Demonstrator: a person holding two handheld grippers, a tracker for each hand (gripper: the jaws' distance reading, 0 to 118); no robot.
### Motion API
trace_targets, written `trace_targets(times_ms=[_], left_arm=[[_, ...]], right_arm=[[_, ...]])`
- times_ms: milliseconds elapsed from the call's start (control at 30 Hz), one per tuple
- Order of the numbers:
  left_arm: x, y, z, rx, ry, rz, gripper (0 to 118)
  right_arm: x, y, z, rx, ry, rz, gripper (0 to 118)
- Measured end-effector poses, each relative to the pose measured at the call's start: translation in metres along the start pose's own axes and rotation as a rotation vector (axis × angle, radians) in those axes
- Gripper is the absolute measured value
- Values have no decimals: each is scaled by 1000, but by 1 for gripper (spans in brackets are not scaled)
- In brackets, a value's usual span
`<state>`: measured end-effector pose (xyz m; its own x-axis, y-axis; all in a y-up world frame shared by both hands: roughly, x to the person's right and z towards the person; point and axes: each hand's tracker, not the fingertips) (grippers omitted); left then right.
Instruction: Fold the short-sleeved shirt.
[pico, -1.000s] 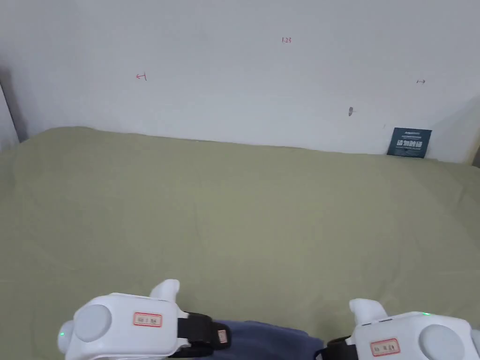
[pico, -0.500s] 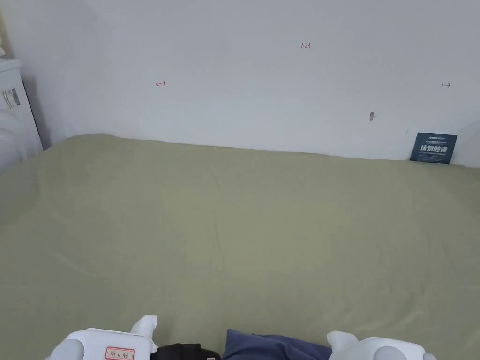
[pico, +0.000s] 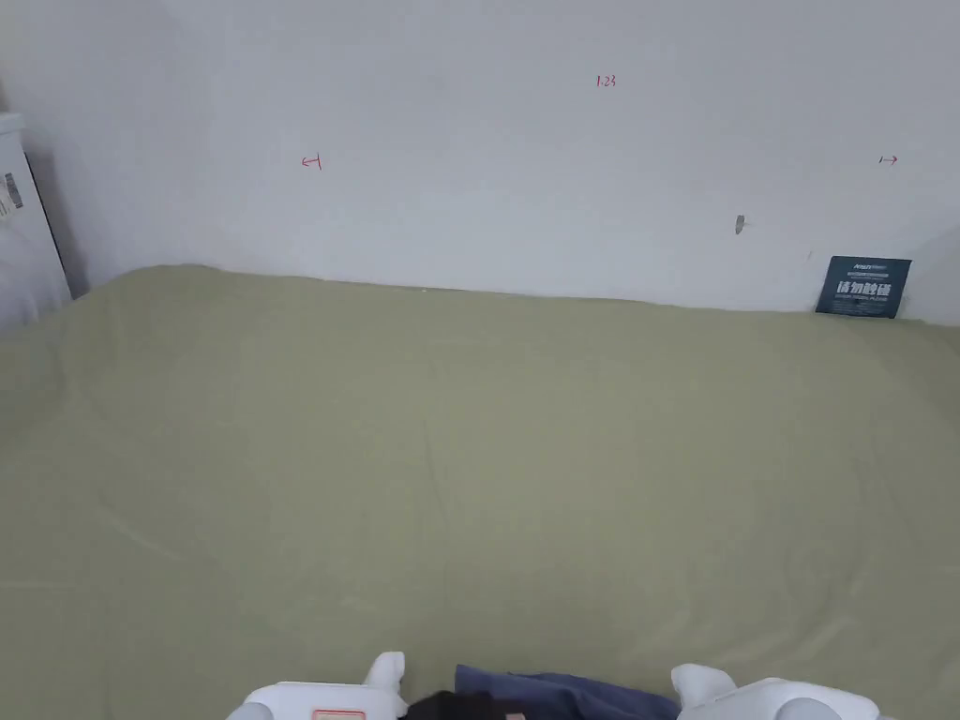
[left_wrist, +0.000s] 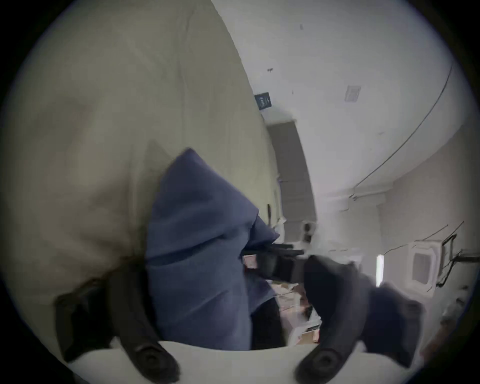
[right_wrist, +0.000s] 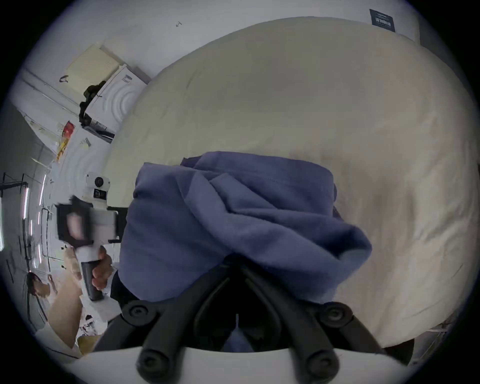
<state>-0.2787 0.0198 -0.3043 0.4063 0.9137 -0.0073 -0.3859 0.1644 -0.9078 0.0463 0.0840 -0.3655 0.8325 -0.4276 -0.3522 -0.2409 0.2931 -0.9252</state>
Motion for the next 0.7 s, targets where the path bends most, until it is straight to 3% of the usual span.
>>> trace_targets(times_ms=[33, 67, 100, 167, 267, 433, 600, 700], left_arm=[[3, -1, -4, -20, 64, -50, 27], [3, -3, -7, -47, 166, -97, 24], [-1, -5, -7, -49, 178, -90, 24], [-8, -6, 0, -10, 41, 7, 24], [0, -6, 6, -21, 119, -74, 24], [13, 7, 18, -44, 151, -96, 24], [15, 28, 65, -47, 209, -153, 24], [13, 50, 111, -51, 299, -183, 24]], right_arm=[[-2, 0, 1, 1, -8, 4, 0], [-5, 0, 3, 1, -24, 26, 0], [-6, 0, 4, -2, -32, 34, 0], [-5, 0, 4, -2, -20, 22, 0], [-7, 0, 4, 1, -3, -6, 0], [-28, 0, 6, 18, -31, 19, 0], [-77, 6, 3, 80, -79, -33, 0], [-130, 11, -15, 120, -115, 0, 0]])
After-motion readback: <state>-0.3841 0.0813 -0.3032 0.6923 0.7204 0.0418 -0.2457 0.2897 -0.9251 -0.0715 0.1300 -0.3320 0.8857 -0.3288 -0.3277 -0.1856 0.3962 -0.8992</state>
